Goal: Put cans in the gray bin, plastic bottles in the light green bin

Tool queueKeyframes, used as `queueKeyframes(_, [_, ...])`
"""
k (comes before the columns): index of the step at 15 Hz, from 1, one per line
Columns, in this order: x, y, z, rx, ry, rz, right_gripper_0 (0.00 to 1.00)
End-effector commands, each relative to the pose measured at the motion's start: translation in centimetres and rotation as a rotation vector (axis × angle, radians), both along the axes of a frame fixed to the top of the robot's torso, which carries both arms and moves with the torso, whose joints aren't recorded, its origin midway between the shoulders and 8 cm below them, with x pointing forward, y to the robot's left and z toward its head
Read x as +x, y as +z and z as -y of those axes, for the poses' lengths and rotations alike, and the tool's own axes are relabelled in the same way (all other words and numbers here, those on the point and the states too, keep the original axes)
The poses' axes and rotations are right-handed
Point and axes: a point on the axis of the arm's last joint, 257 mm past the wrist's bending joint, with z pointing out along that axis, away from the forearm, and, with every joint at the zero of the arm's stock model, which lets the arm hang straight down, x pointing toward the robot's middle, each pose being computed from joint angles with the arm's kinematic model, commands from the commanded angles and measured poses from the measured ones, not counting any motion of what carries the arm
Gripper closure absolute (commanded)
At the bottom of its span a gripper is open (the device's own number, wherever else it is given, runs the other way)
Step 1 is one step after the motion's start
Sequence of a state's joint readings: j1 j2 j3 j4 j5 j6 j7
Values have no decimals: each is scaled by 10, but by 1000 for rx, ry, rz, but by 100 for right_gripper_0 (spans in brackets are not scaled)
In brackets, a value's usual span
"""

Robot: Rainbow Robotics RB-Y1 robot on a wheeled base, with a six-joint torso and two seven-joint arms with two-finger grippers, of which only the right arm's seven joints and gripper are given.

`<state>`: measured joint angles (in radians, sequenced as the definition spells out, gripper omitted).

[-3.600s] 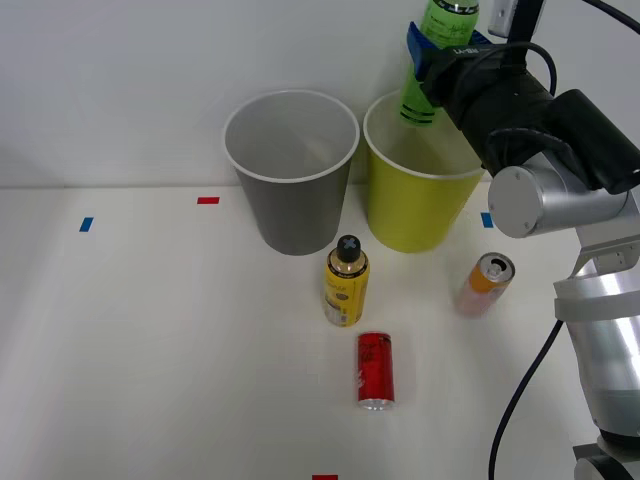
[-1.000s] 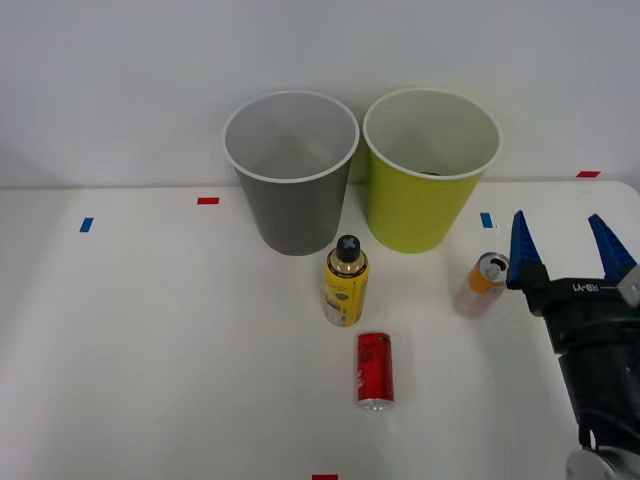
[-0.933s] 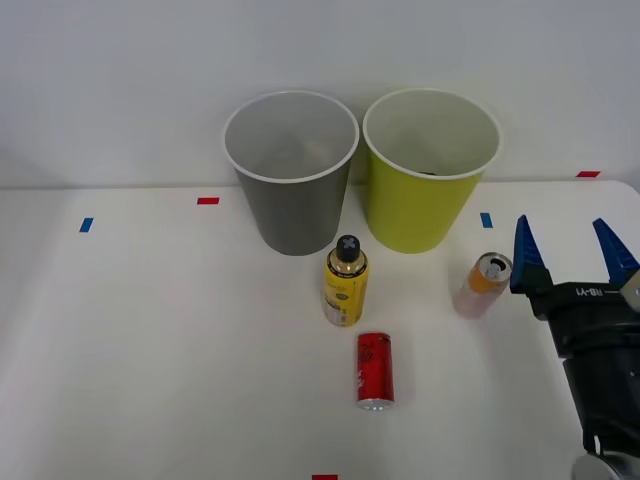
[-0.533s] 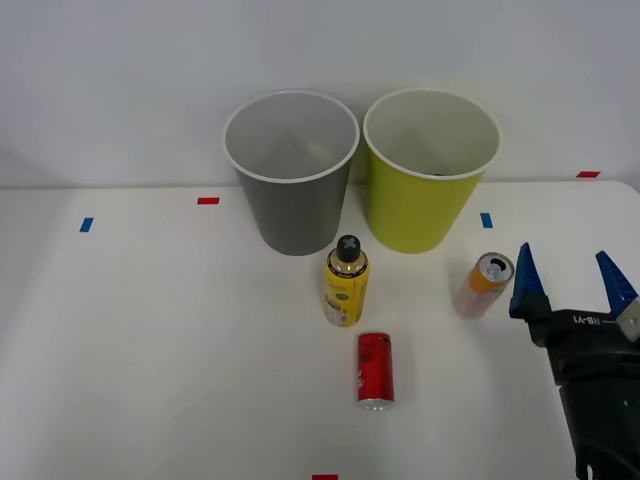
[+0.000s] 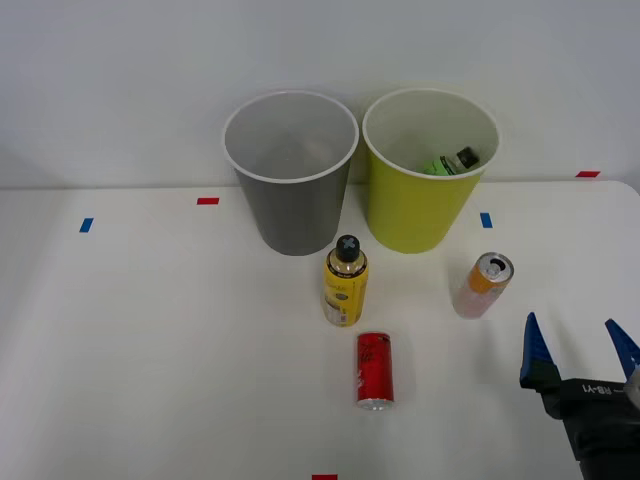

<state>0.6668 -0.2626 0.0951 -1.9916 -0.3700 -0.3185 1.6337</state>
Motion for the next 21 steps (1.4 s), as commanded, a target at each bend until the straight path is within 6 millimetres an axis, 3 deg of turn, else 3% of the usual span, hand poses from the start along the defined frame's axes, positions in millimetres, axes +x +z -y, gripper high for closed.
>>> queueKeyframes(1, [-18,-21,-13,41,5,-50,6])
queueKeyframes(4, [-28,-32,-23,100,-6,-72,7])
queueKeyframes(7, [-35,-36,-29,130,-28,37,6])
queueKeyframes(12, [-31,-36,-67,-120,95,98,6])
queueKeyframes(18, [-39,-54,-73,-288,117,32,6])
queueKeyframes(21, [-43,-63,-77,-226,160,2,6])
